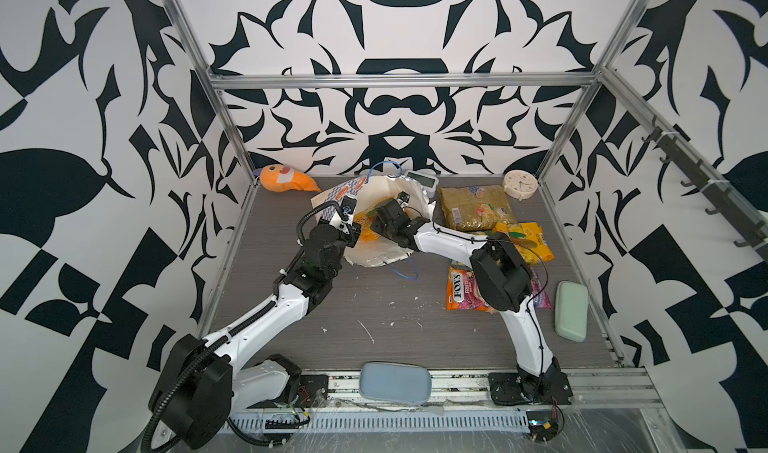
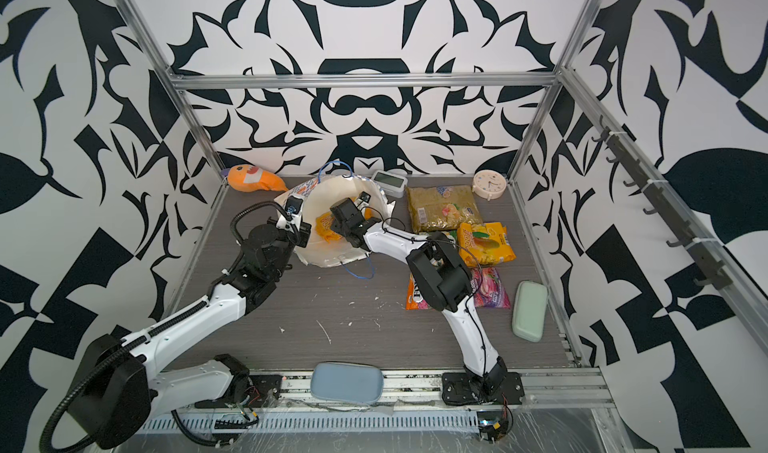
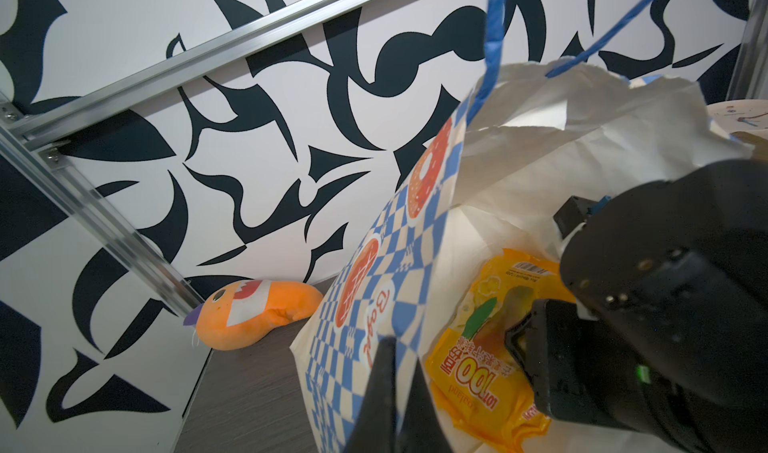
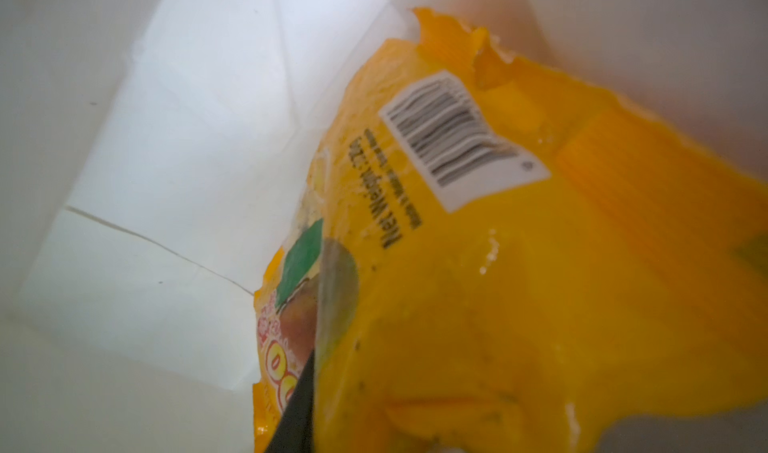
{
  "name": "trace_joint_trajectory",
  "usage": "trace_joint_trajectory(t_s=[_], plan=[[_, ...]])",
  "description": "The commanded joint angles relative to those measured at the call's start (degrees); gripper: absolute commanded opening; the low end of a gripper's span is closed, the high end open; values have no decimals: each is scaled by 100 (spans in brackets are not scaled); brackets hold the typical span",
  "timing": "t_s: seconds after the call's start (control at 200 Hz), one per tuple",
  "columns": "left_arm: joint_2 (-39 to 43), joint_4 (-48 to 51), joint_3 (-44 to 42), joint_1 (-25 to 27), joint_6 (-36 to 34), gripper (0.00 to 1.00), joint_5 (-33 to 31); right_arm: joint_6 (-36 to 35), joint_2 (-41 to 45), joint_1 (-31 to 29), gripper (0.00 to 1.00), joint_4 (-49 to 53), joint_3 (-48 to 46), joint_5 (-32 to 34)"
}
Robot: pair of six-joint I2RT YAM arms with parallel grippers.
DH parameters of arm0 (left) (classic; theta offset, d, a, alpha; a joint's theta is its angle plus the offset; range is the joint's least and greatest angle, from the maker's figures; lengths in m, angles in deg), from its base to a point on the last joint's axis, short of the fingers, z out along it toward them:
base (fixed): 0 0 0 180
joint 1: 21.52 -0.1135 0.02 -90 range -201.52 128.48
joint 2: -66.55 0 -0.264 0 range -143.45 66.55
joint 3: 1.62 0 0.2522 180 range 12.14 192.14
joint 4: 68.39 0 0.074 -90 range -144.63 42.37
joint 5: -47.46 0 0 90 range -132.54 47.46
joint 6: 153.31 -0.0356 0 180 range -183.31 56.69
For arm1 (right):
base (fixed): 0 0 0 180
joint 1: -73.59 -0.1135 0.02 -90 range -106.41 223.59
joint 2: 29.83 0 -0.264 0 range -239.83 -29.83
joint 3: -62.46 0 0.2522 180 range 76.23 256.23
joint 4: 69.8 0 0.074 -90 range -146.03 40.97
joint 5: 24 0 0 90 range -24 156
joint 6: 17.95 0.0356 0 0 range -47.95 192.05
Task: Take the snacks out of the paper bag
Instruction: 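Lift the yellow pack up inside the bag with the right gripper, then pull the yellow pack out of the bag while the left gripper drags the bag aside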
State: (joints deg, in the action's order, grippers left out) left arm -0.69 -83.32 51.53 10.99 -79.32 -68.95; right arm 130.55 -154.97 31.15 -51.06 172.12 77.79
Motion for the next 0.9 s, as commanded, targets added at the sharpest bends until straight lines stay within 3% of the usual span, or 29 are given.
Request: trace_joint_trajectory(t_s=[0.0,0.27,0.39,0.66,0.895], plan=[[-58,127,219,-12,131,0,-323,-451,784,25,21,-750,37,-294],[-369,699,685,-17,261,0,-603,-972,1296,51,18,-1001,13,-1201],[-535,1553,1234,-122,572,0,-921,-1341,1646,51,17,-641,64,-1351],[-970,3029,2193,-575,1254,0,-792,-2465,2668,51,17,160,-44,-1633],[-1263,3857,2861,-918,1611,0,-485,-3348,3700,50,18,41,-521,-2028]])
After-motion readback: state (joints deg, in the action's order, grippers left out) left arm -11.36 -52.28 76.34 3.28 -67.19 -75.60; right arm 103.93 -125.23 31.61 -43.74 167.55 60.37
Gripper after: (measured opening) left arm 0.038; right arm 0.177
